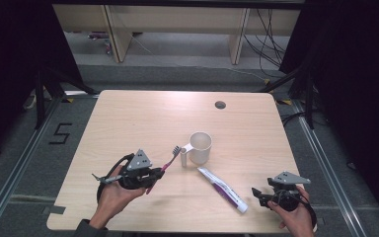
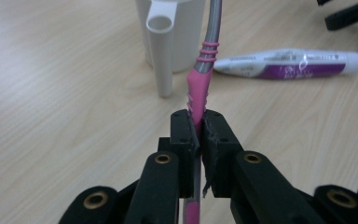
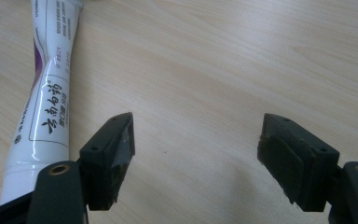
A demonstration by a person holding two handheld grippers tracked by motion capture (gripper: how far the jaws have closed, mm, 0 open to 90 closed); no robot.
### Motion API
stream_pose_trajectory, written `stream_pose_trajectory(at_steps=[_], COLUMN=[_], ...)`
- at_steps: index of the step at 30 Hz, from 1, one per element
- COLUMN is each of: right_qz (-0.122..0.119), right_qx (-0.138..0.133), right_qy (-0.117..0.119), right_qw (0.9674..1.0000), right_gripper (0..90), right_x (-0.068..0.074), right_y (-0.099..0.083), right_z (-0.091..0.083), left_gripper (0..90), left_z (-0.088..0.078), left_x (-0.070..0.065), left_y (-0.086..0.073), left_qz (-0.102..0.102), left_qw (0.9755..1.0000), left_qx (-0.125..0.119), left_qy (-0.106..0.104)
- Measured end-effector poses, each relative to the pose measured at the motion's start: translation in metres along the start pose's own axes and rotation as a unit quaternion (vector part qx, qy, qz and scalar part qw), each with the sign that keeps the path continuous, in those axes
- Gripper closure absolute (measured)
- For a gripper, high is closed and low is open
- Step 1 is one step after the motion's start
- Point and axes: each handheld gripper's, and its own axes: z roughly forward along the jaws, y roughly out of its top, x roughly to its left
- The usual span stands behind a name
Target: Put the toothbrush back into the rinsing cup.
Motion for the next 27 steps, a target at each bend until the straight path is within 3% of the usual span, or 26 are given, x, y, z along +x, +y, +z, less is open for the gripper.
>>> stream_pose_trajectory(at_steps=[2, 3, 4, 6, 7, 8, 9, 11, 14, 15, 17, 19, 24, 27], right_qz=[0.021, 0.013, -0.013, -0.012, 0.016, 0.023, -0.001, 0.013, 0.011, 0.034, 0.000, -0.004, 0.001, 0.000], right_qx=[0.006, 0.000, -0.008, -0.003, 0.002, 0.007, -0.004, 0.005, 0.004, 0.015, 0.003, 0.004, 0.006, 0.005], right_qy=[0.010, 0.012, 0.001, 0.003, 0.011, 0.009, 0.011, 0.009, 0.010, 0.008, 0.003, 0.001, -0.003, -0.005], right_qw=[0.9997, 0.9998, 0.9999, 0.9999, 0.9998, 0.9997, 0.9999, 0.9999, 0.9999, 0.9993, 1.0000, 1.0000, 1.0000, 1.0000], right_gripper=[27.9, 27.9, 27.9, 27.9, 27.9, 27.9, 27.9, 27.9, 27.9, 27.9, 27.9, 28.4, 28.4, 28.4], right_x=[0.002, 0.001, -0.002, -0.002, 0.001, 0.002, -0.002, -0.001, -0.001, 0.003, -0.002, -0.003, -0.002, -0.003], right_y=[-0.001, -0.001, 0.000, 0.000, -0.001, -0.001, -0.001, -0.001, -0.001, -0.001, -0.001, -0.001, -0.001, -0.001], right_z=[0.000, 0.001, 0.001, 0.001, 0.001, 0.001, 0.002, 0.001, 0.002, 0.000, 0.001, 0.001, 0.001, 0.001], left_gripper=[83.1, 83.1, 83.1, 83.1, 83.1, 83.1, 83.1, 83.1, 83.1, 83.1, 83.1, 83.1, 83.1, 83.1], left_z=[0.000, 0.001, 0.001, 0.004, 0.004, 0.005, 0.006, 0.008, 0.010, 0.010, 0.011, 0.010, 0.011, 0.012], left_x=[0.000, 0.000, 0.000, -0.002, -0.002, -0.001, 0.001, 0.004, 0.006, 0.006, 0.006, 0.007, 0.011, 0.012], left_y=[0.001, 0.002, 0.003, 0.004, 0.005, 0.006, 0.006, 0.008, 0.009, 0.010, 0.011, 0.013, 0.017, 0.020], left_qz=[-0.004, -0.002, -0.003, -0.015, -0.012, -0.012, -0.013, -0.031, -0.037, -0.039, -0.041, -0.045, -0.060, -0.062], left_qw=[0.9998, 0.9998, 0.9996, 0.9988, 0.9986, 0.9984, 0.9984, 0.9965, 0.9953, 0.9949, 0.9934, 0.9924, 0.9872, 0.9857], left_qx=[-0.020, -0.021, -0.029, -0.046, -0.050, -0.053, -0.052, -0.074, -0.083, -0.087, -0.101, -0.106, -0.136, -0.148], left_qy=[0.004, 0.004, 0.005, 0.002, 0.010, 0.017, 0.017, 0.024, 0.034, 0.034, 0.038, 0.044, 0.058, 0.051])
